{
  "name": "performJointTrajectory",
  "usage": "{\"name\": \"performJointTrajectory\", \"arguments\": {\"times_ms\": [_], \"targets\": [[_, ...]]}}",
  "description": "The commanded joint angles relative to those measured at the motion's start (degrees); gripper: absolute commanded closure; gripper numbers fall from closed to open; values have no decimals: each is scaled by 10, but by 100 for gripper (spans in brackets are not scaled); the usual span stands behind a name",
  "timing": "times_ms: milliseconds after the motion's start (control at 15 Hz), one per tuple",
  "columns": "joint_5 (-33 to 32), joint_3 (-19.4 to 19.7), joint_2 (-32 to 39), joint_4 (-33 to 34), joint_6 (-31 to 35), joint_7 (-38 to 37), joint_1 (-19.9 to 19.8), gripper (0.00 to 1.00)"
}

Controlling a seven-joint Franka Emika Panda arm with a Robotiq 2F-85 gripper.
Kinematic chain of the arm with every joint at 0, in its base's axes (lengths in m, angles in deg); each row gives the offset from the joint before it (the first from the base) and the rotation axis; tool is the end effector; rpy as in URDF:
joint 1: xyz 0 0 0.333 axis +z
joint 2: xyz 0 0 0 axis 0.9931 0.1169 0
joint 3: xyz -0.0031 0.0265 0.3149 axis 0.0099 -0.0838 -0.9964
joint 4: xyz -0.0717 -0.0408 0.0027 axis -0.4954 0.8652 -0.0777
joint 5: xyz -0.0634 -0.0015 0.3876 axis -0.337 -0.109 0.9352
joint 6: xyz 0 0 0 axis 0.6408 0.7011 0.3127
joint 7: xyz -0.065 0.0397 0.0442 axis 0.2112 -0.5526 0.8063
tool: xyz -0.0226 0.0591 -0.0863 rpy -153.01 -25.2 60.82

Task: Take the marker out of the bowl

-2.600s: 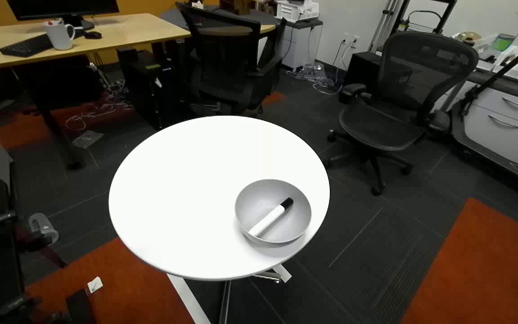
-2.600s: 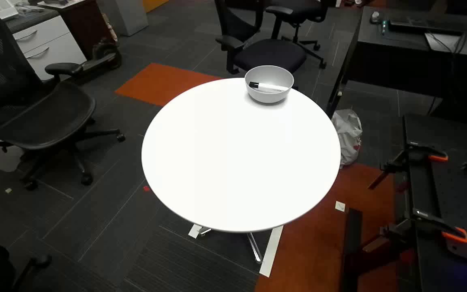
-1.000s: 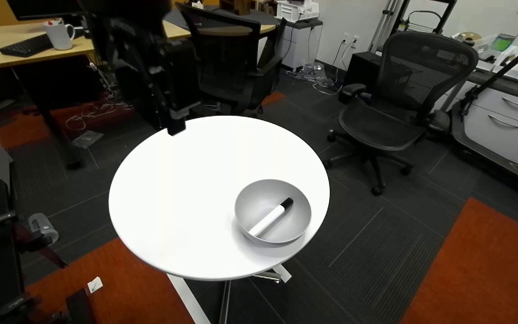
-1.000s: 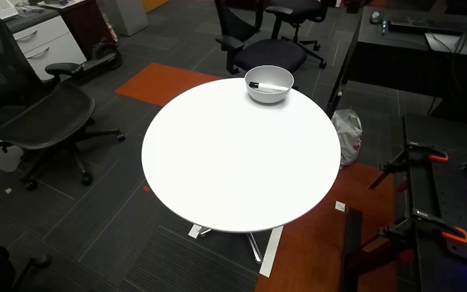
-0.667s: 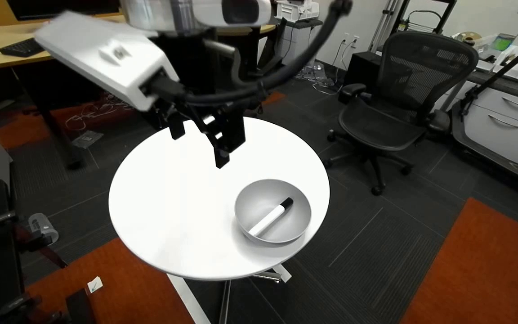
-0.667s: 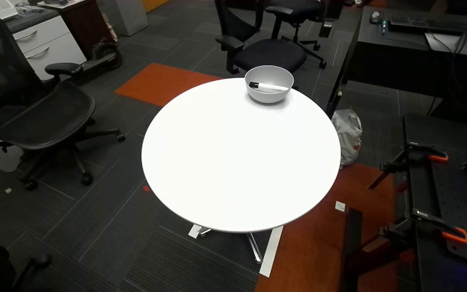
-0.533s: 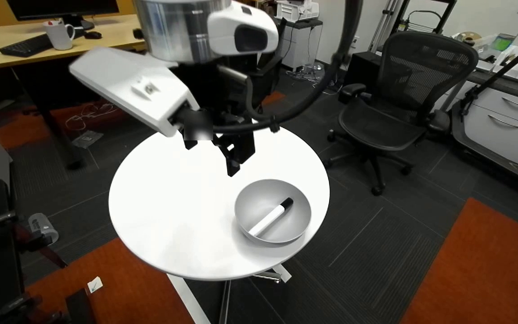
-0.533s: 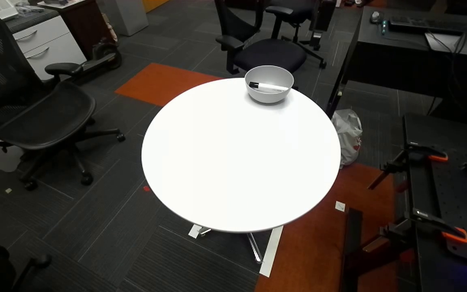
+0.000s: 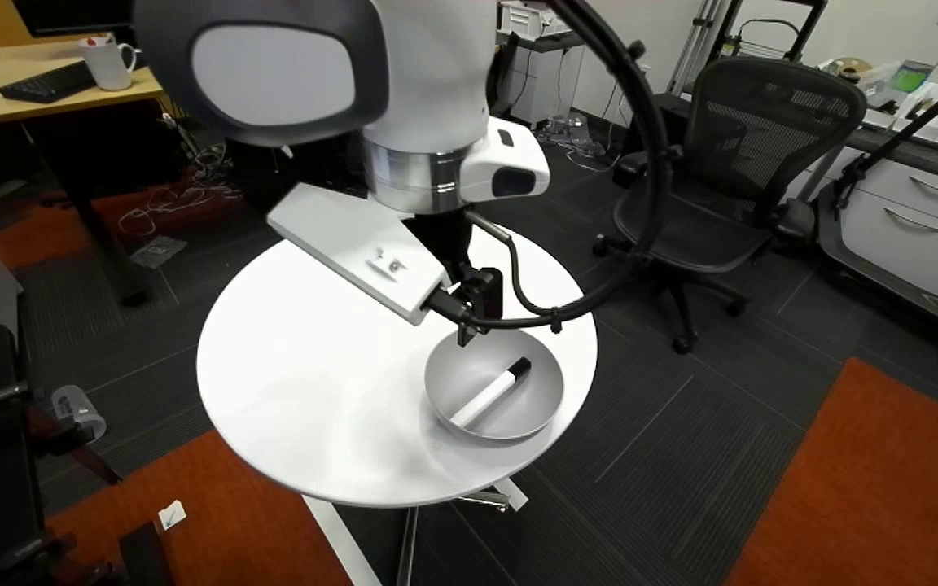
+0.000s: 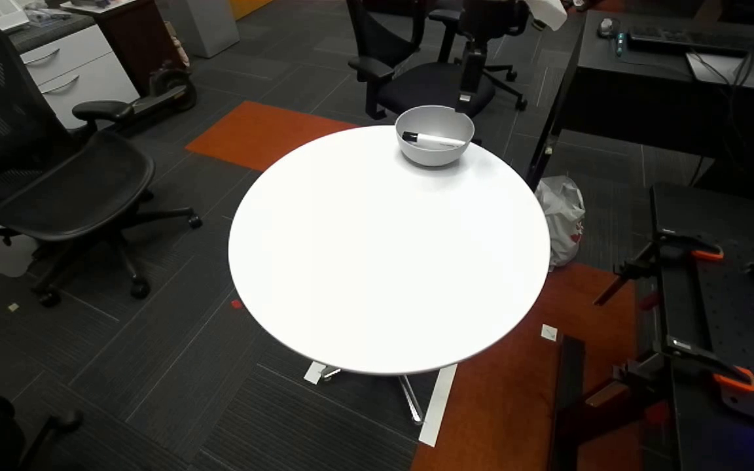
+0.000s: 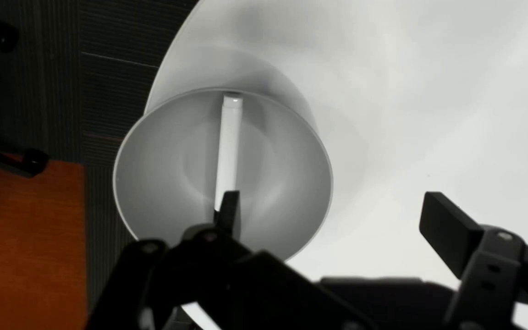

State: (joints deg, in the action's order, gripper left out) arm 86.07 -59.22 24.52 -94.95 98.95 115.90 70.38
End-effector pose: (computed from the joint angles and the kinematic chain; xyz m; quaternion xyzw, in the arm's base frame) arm 0.5647 -0.2109 0.2807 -0.9935 -0.0983 -0.0555 0.0175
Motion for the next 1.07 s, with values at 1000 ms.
{"name": "performJointTrajectory", "arguments": {"times_ms": [1000], "targets": [[-33, -48, 237, 249, -101, -21, -74, 0]]}}
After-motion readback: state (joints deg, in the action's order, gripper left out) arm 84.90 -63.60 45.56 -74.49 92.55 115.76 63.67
